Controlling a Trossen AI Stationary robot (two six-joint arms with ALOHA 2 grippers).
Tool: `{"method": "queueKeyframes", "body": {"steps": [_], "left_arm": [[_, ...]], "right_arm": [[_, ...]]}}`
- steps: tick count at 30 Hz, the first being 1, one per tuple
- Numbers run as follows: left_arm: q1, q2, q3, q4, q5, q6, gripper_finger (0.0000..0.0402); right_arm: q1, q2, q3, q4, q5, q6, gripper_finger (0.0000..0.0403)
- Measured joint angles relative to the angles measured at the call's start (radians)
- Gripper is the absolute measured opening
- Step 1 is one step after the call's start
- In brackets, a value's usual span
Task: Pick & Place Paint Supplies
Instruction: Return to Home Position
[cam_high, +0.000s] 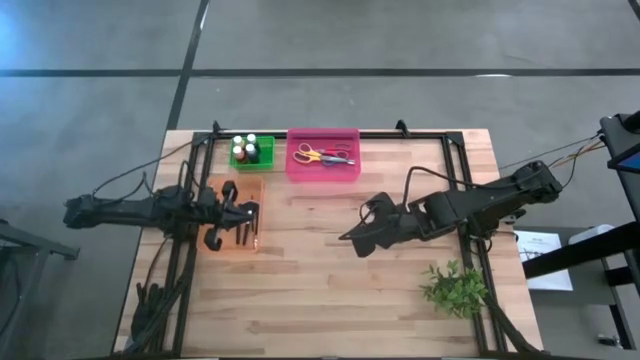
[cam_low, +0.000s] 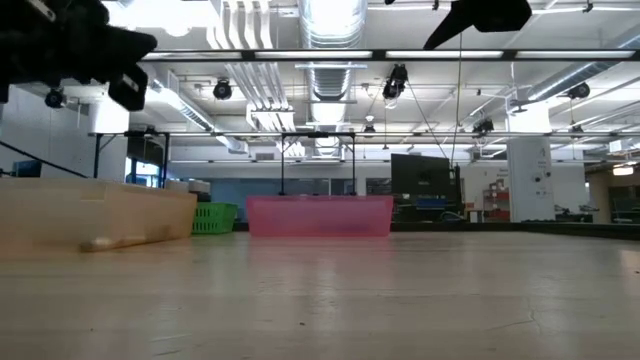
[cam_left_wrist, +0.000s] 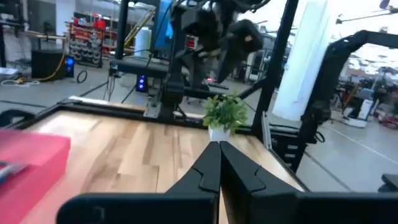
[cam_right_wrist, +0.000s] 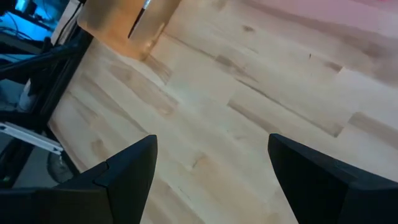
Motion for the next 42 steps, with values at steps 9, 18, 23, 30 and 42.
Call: {"method": "queueKeyframes", "body": {"steps": [9, 18, 23, 30, 42], "left_arm": [[0.000, -0.251, -0.115, -0.094, -0.070, -0.030, 0.0008], [0.001, -0.221, -0.124, -0.162, -0.127, 0.010, 0.0008], [0.003, -0.176, -0.124, -0.165, -0.128, 0.016, 0.0008], [0.003, -0.087, -0.124, -0.165, -0.128, 0.051, 0.0007], [0.003, -0.008, -0.125, -0.165, -0.128, 0.046, 0.0007]], "right_arm": [[0.005, 0.003, 0.000, -0.006, -0.034, 0.051, 0.0301], [0.005, 0.005, -0.006, -0.007, -0.038, 0.076, 0.0301], [0.005, 0.005, -0.007, -0.005, -0.039, 0.075, 0.0301], [-0.004, 0.005, -0.008, 0.051, -0.034, -0.051, 0.0301], [-0.178, 0.006, -0.008, 0.422, -0.180, -0.691, 0.0301]]}}
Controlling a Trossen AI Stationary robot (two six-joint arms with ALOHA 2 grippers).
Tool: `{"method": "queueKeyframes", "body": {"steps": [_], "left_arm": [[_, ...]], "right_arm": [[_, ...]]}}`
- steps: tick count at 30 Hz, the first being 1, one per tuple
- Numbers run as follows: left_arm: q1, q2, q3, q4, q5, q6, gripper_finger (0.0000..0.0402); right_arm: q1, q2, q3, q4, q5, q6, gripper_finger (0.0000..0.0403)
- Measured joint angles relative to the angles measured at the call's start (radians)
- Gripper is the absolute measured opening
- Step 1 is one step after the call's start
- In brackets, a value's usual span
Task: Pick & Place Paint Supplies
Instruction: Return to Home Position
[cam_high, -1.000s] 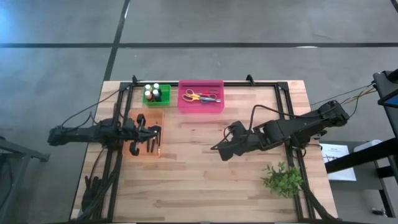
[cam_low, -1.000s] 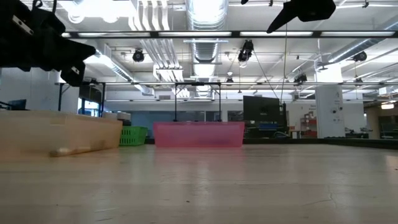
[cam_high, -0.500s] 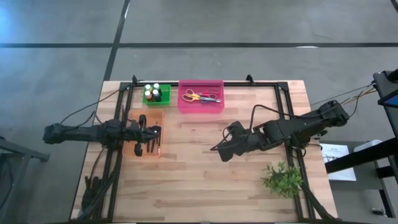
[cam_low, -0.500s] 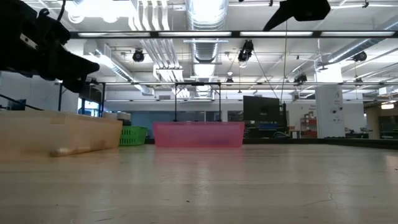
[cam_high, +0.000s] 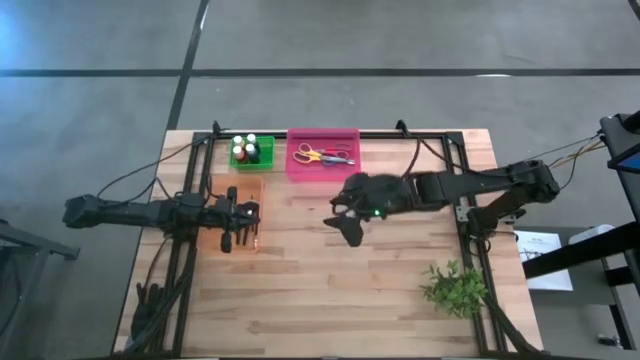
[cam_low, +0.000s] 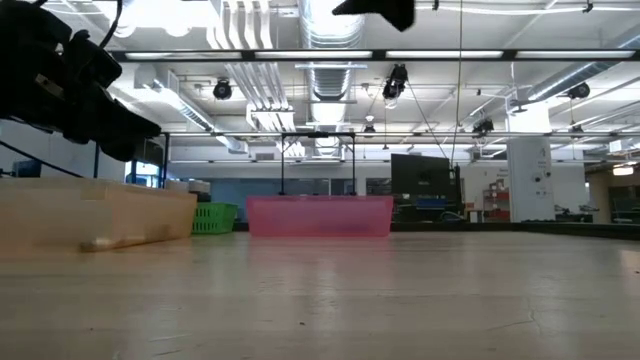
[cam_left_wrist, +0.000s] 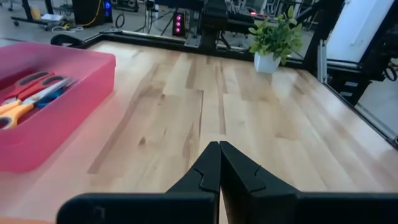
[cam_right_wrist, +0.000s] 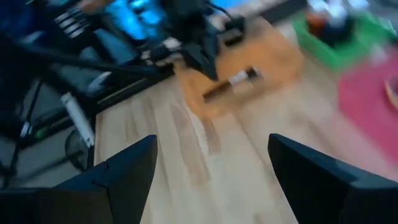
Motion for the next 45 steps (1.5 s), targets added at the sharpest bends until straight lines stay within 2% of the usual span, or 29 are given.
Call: {"method": "queueKeyframes", "body": {"steps": [4, 8, 11, 14, 17, 23, 30, 37, 45], "left_arm": [[0.000, 0.000, 0.000, 0.000, 0.000, -0.003, 0.0007], [0.000, 0.000, 0.000, 0.000, 0.000, -0.007, 0.0007], [0.000, 0.000, 0.000, 0.000, 0.000, -0.007, 0.0007], [0.000, 0.000, 0.000, 0.000, 0.000, -0.007, 0.0007], [0.000, 0.000, 0.000, 0.000, 0.000, -0.007, 0.0007], [0.000, 0.000, 0.000, 0.000, 0.000, -0.008, 0.0007], [0.000, 0.000, 0.000, 0.000, 0.000, -0.008, 0.0007], [0.000, 0.000, -0.001, 0.000, 0.000, -0.008, 0.0007], [0.000, 0.000, -0.001, 0.000, 0.000, -0.008, 0.0007]], "right_arm": [[-0.077, -0.001, -0.002, 0.089, -0.192, -0.255, 0.0301], [-0.145, -0.013, -0.007, 0.127, -0.413, -0.437, 0.0301], [-0.172, -0.041, -0.020, 0.125, -0.508, -0.543, 0.0301], [-0.183, -0.110, -0.069, 0.135, -0.556, -0.607, 0.0301], [-0.184, -0.245, -0.191, 0.175, -0.525, -0.636, 0.0301], [-0.153, -0.589, -0.588, 0.349, -0.368, -0.596, 0.0301], [-0.148, -0.976, -0.936, 0.360, -0.235, -0.584, 0.0301], [-0.149, -1.269, -1.147, 0.363, -0.140, -0.606, 0.0301], [-0.149, -1.473, -1.272, 0.371, -0.103, -0.575, 0.0301]]}}
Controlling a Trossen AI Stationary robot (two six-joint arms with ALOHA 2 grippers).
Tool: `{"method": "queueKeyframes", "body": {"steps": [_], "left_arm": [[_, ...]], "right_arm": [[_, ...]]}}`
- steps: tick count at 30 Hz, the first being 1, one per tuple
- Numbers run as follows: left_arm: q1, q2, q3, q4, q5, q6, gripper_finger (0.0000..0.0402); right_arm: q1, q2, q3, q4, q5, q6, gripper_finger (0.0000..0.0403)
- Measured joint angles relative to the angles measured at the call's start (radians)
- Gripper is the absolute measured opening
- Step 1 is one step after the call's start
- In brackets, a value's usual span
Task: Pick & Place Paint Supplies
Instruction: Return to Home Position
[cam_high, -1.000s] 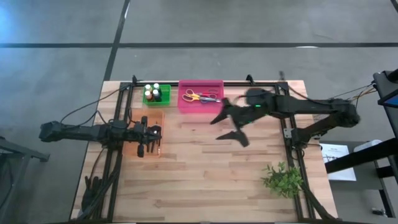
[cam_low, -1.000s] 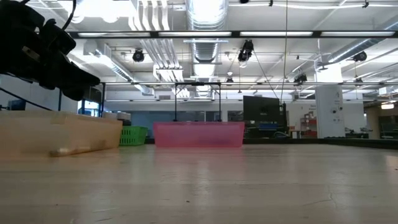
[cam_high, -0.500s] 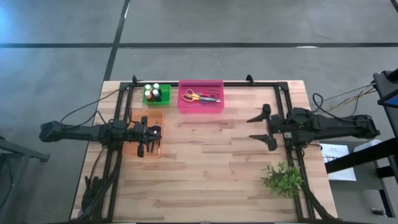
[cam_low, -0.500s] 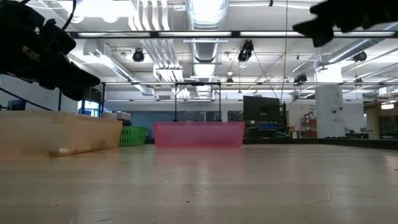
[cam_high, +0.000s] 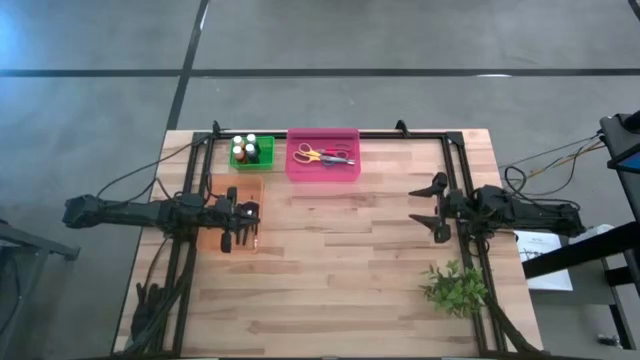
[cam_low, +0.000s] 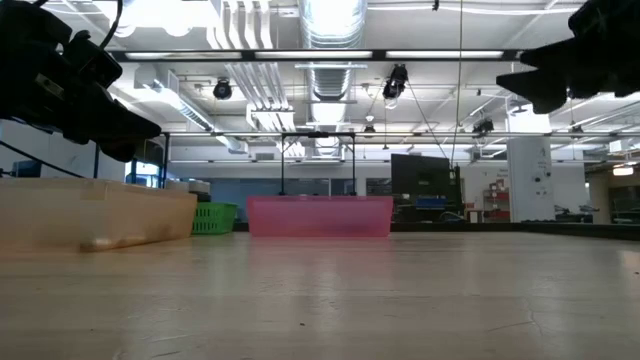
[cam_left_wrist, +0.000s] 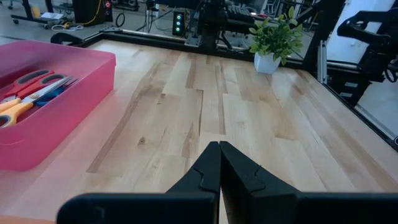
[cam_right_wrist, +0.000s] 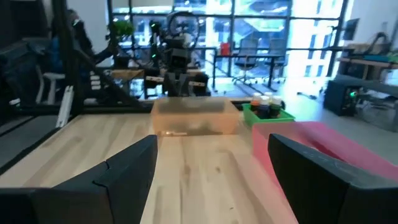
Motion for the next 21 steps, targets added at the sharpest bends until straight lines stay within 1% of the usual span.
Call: {"method": "queueKeyframes", "body": {"steps": [2, 7, 12, 19, 21], "left_arm": [[0.000, 0.000, 0.000, 0.000, 0.000, 0.000, 0.0007], [0.000, 0.000, 0.000, 0.000, 0.000, 0.000, 0.0007], [0.000, 0.000, 0.000, 0.000, 0.000, 0.000, 0.0007], [0.000, 0.000, 0.000, 0.000, 0.000, 0.000, 0.0007], [0.000, 0.000, 0.000, 0.000, 0.000, 0.000, 0.0007]], "right_arm": [[0.000, -0.016, -0.028, 0.011, 0.018, 0.009, 0.0301], [0.000, -0.015, -0.098, 0.095, 0.015, 0.022, 0.0301], [-0.003, -0.016, -0.097, 0.085, 0.014, 0.025, 0.0301], [-0.003, -0.006, -0.097, 0.082, 0.013, -0.053, 0.0301], [-0.003, -0.007, -0.097, 0.082, 0.013, -0.051, 0.0301]]}}
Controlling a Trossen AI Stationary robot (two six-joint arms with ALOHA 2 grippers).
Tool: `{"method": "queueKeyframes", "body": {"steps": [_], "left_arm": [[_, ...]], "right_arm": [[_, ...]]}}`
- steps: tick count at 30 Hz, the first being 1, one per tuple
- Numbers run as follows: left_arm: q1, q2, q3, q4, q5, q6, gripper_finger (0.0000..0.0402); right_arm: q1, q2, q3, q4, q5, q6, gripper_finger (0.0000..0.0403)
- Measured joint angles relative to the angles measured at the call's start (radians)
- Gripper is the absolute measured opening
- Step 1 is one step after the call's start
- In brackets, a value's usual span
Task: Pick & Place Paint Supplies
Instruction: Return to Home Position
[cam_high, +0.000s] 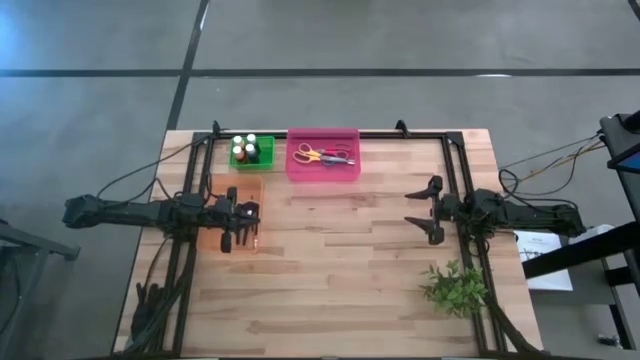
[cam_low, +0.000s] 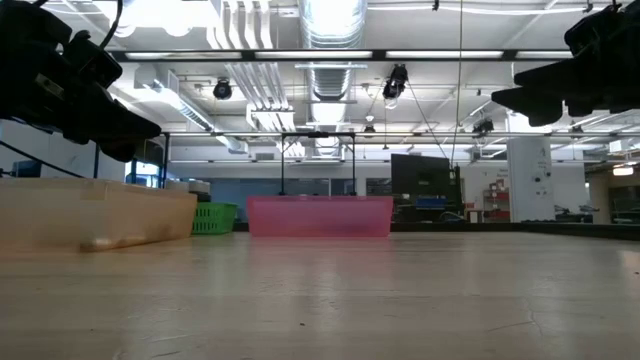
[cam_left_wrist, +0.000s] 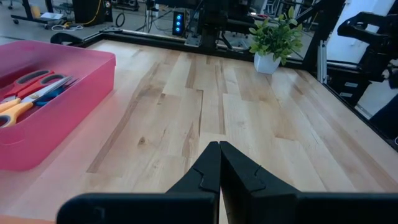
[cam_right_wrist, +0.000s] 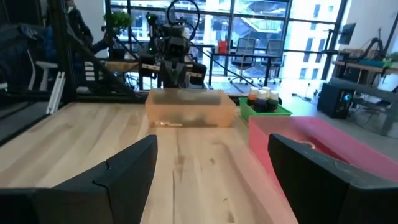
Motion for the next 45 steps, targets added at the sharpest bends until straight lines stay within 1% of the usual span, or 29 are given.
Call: {"method": "queueKeyframes", "body": {"steps": [6, 45], "left_arm": [[0.000, 0.000, 0.000, 0.000, 0.000, 0.000, 0.0007], [0.000, 0.000, 0.000, 0.000, 0.000, 0.000, 0.0007]], "right_arm": [[0.000, -0.001, 0.000, 0.001, 0.000, 0.053, 0.0301], [0.000, 0.001, 0.000, 0.001, 0.000, 0.054, 0.0301]]}}
